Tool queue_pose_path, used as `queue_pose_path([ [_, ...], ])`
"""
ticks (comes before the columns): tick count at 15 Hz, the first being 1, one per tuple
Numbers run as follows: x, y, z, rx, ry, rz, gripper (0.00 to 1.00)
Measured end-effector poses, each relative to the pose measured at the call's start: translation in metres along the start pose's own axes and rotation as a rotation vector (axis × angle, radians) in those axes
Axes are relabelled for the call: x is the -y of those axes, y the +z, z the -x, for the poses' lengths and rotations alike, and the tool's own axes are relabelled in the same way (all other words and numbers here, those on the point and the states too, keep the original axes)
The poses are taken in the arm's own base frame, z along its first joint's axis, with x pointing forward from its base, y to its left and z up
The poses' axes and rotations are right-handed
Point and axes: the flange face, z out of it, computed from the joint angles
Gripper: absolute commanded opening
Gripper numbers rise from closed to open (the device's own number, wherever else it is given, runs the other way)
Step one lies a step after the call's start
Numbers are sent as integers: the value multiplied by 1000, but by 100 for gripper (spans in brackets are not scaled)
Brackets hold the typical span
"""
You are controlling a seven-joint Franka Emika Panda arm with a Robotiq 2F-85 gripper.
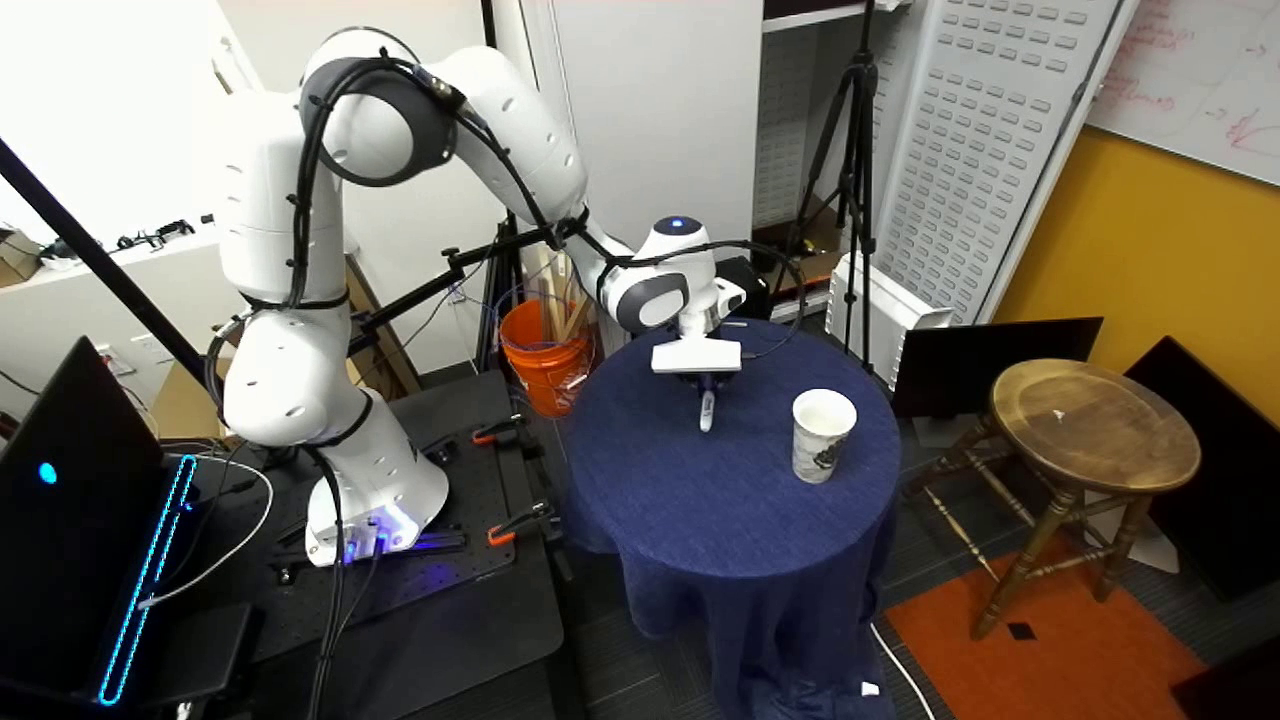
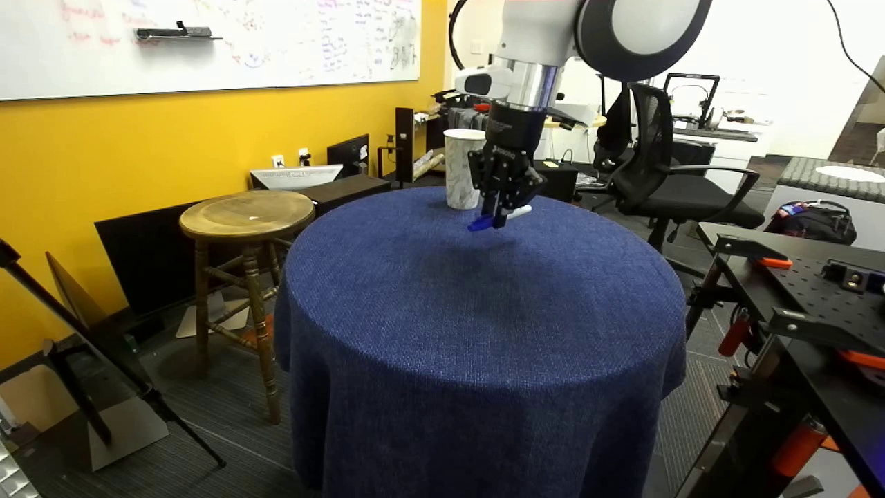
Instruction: Pick the marker and put it in the cup
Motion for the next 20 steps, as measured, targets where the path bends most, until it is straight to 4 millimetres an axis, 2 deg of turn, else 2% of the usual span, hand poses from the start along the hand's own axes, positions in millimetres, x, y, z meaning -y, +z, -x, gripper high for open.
queue_pose_path([
  [5, -9, -48, 9, 32, 52, 125, 6],
  [10, -23, -87, 27, 68, 135, 277, 6],
  [20, -33, -125, 54, 173, 290, 536, 6],
])
